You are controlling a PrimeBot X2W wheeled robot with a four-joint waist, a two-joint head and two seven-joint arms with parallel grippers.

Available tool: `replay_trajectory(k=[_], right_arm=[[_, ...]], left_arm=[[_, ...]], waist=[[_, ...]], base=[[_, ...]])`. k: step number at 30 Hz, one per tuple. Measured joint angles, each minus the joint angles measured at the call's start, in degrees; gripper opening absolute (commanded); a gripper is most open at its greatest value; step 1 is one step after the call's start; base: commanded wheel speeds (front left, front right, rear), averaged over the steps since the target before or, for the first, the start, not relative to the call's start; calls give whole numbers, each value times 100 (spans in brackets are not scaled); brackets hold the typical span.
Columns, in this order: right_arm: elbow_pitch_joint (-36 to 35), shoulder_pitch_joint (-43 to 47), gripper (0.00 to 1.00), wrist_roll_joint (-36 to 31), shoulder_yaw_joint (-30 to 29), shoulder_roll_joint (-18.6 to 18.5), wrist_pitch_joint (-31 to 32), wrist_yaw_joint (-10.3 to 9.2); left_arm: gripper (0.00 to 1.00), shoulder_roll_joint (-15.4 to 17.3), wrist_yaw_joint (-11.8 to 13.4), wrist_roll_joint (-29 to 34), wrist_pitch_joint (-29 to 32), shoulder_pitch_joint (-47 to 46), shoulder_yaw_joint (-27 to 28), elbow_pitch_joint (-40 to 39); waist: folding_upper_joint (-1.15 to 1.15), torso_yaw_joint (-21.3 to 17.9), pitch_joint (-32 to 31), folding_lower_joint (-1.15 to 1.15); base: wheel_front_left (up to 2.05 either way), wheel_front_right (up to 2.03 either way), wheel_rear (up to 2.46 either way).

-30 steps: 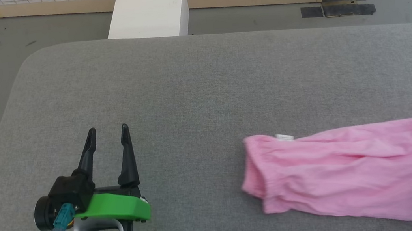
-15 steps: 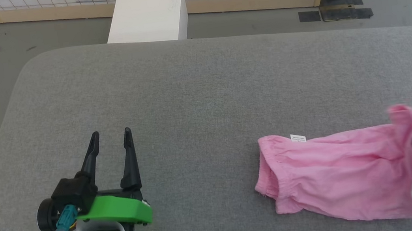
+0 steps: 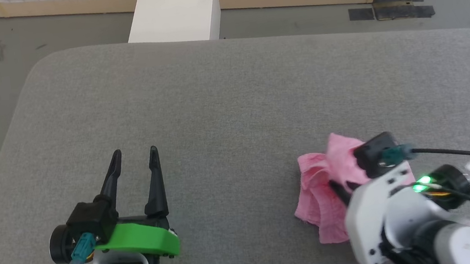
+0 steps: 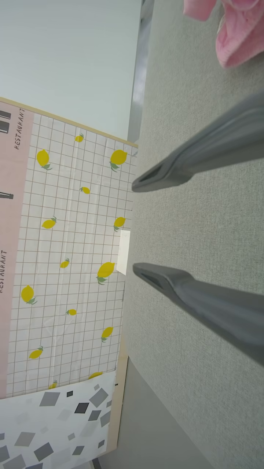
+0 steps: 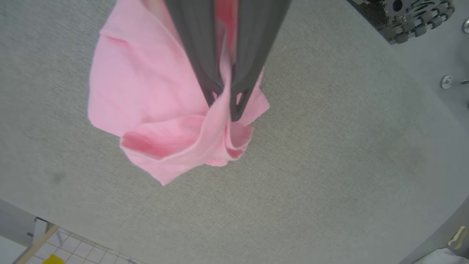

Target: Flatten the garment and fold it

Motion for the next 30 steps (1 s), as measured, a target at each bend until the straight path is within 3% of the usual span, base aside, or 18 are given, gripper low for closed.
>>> replay_trajectory(k=[8,9,10,11,17,22,26,30], right_arm=[[1500,-513,0,154,563,1,-378,0],[1627,-554,24,178,615,0,-432,0],[1706,-588,67,204,659,0,-463,0],[1782,-610,100,220,695,2,-480,0],[1755,-619,100,519,801,3,-871,0],[1190,-619,100,1203,709,9,-1896,0],[818,-483,100,2097,-13,9,-2841,0],[806,-241,100,2326,-818,1,-3476,0]], left_arm=[[100,-3,5,-44,-1,-26,-81,11],[100,-3,7,-48,-1,-30,-80,10],[100,-3,8,-49,-1,-30,-80,10],[100,-3,8,-49,-2,-30,-81,10],[100,-3,18,-51,-3,-29,-56,13],[100,-4,18,-52,-3,-28,-35,16],[100,-5,26,-52,-3,-16,0,12],[100,-5,41,-52,-3,5,29,5]], waist=[[0,157,169,0],[0,173,188,0],[0,184,200,0],[0,194,213,0],[0,145,195,0],[0,33,122,0],[0,-76,37,0],[0,-189,-36,0]], base=[[0,0,0],[0,0,0],[0,0,0],[0,0,0],[0,0,0],[0,0,0],[0,0,0],[0,0,0]])
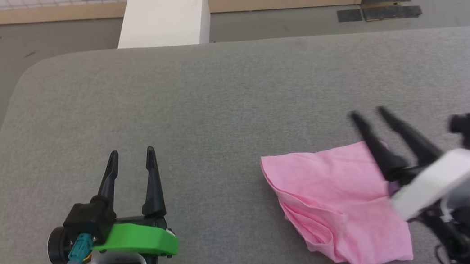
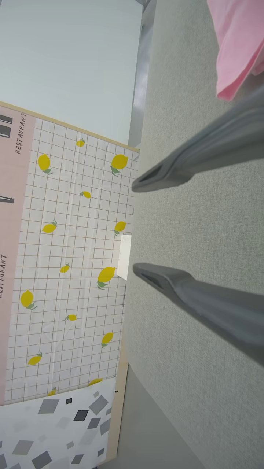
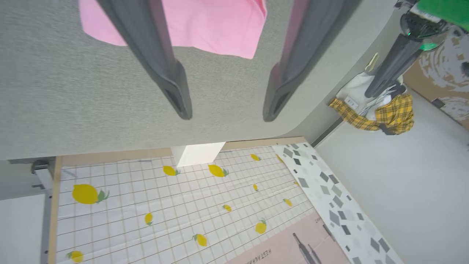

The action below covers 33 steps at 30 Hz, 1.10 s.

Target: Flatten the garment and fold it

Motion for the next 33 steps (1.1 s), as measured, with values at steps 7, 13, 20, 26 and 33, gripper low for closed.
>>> replay_trajectory(k=[7,13,20,26,33], right_arm=[[588,261,100,371,-911,-5,-404,0],[1482,334,100,413,-1174,-8,-350,0],[2351,349,100,385,-1037,-5,54,0],[2732,207,100,261,-821,-11,421,0],[2842,-25,38,223,-393,-40,898,0]], left_arm=[[100,-1,1,-8,0,23,9,-12],[100,-1,1,-34,0,23,-44,-21],[100,-1,1,-40,0,23,-85,-18],[100,-1,0,-40,0,22,-86,-13],[100,-1,0,-41,0,21,-120,2]], waist=[[0,-179,-100,0],[0,-195,-94,0],[0,-108,-55,0],[0,-25,-15,0],[0,63,-9,0]], base=[[0,0,0],[0,0,0],[0,0,0],[0,0,0],[0,0,0]])
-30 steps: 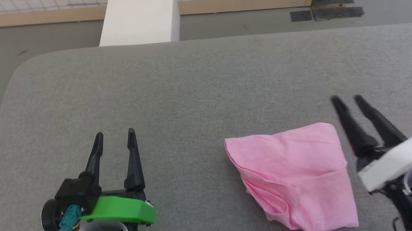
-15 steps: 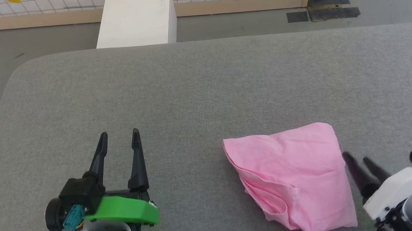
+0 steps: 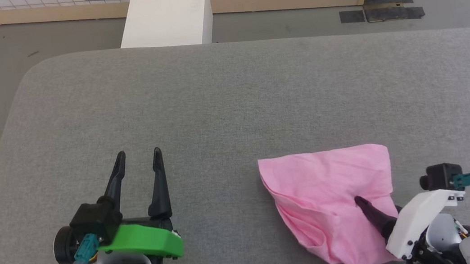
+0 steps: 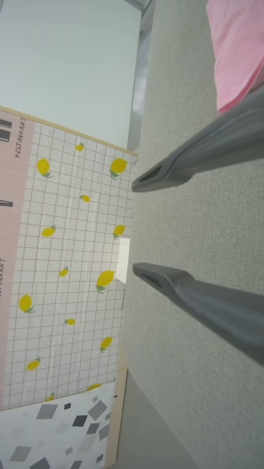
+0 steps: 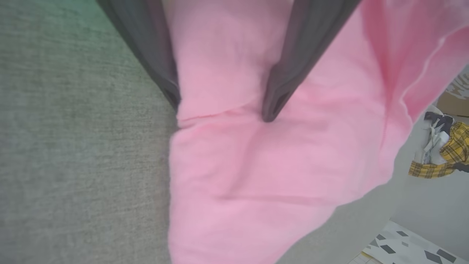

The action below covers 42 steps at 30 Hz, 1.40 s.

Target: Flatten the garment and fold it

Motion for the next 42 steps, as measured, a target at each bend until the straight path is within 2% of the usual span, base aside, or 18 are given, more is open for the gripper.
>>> replay_trajectory(k=[1,2,7,11,16,19,24,29,35,42], right_arm=[[-4,-4,11,-22,33,0,51,0],[-22,-5,0,-71,66,-1,101,0],[-266,-1,0,-544,157,15,240,0],[-694,-100,0,-1590,334,-1,428,0],[-1033,-577,0,-2533,726,-487,642,0],[-1021,-934,0,-2780,851,-792,688,1],[-598,-1581,0,-3033,910,-1225,603,2],[69,-2148,0,-3250,768,-1421,250,3],[993,-2820,0,-3617,171,-1485,-326,3],[1882,-3434,0,-4220,-605,-1617,-924,3]], left_arm=[[100,0,0,0,0,1,-7,3],[100,0,0,0,0,1,-12,4],[100,0,1,-1,0,2,-10,-3],[100,0,18,0,0,30,26,-41],[100,1,18,7,-1,29,45,-149],[100,0,13,63,-1,3,48,-220],[100,1,-33,199,0,-210,34,-350],[100,74,-85,300,-1,-500,-4,-471],[100,280,-92,479,-1,-775,-78,-591],[100,572,-135,557,0,-943,-126,-739]], waist=[[0,10,-4,0],[0,23,-9,0],[0,27,-22,0],[0,-91,-5,0],[0,-364,57,0],[0,-589,127,0],[0,-1047,312,0],[0,-1512,575,0],[0,-1956,1079,0],[0,-2266,1709,1]], base=[[0,0,0],[0,0,0],[0,0,0],[0,0,0],[0,0,0],[0,0,0],[0,0,0],[0,0,0],[0,0,0],[0,0,0]])
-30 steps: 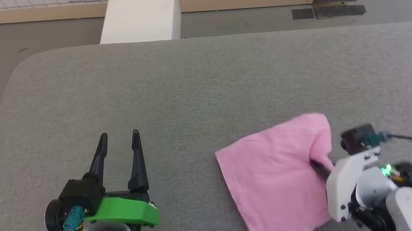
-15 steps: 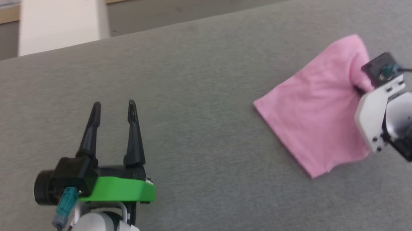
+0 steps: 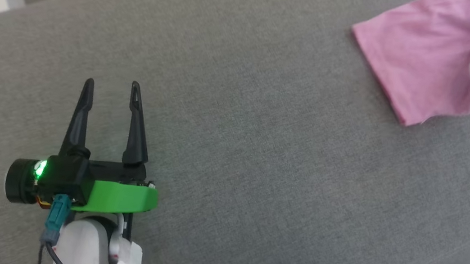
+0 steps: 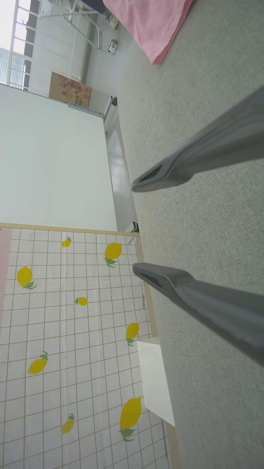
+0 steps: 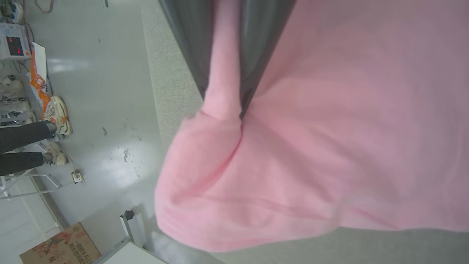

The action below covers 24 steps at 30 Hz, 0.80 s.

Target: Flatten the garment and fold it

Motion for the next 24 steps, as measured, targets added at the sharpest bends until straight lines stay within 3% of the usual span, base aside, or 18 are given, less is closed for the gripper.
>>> replay_trajectory(k=[7,13,14,15,16,24], right_arm=[[525,-481,0,-929,-940,-315,-479,0],[765,-646,0,-1459,-1564,-220,-699,0],[789,-667,5,-1545,-1640,-181,-755,0],[828,-680,41,-1630,-1686,-144,-802,0],[868,-683,100,-1729,-1720,-109,-832,0],[884,-668,100,-2105,-2074,-112,-1081,0]], left_arm=[[100,201,0,20,94,-85,-15,-202],[100,249,4,19,118,-86,12,-310],[100,252,10,16,116,-86,18,-309],[100,252,21,15,116,-86,19,-303],[100,249,41,8,115,-85,18,-292],[100,87,86,-110,48,-48,-27,-46]], waist=[[0,-67,572,0],[0,58,771,1],[0,80,779,0],[0,97,774,1],[0,108,753,1],[0,179,357,0]], base=[[0,0,0],[0,0,0],[0,0,0],[0,0,0],[0,0,0],[0,0,0]])
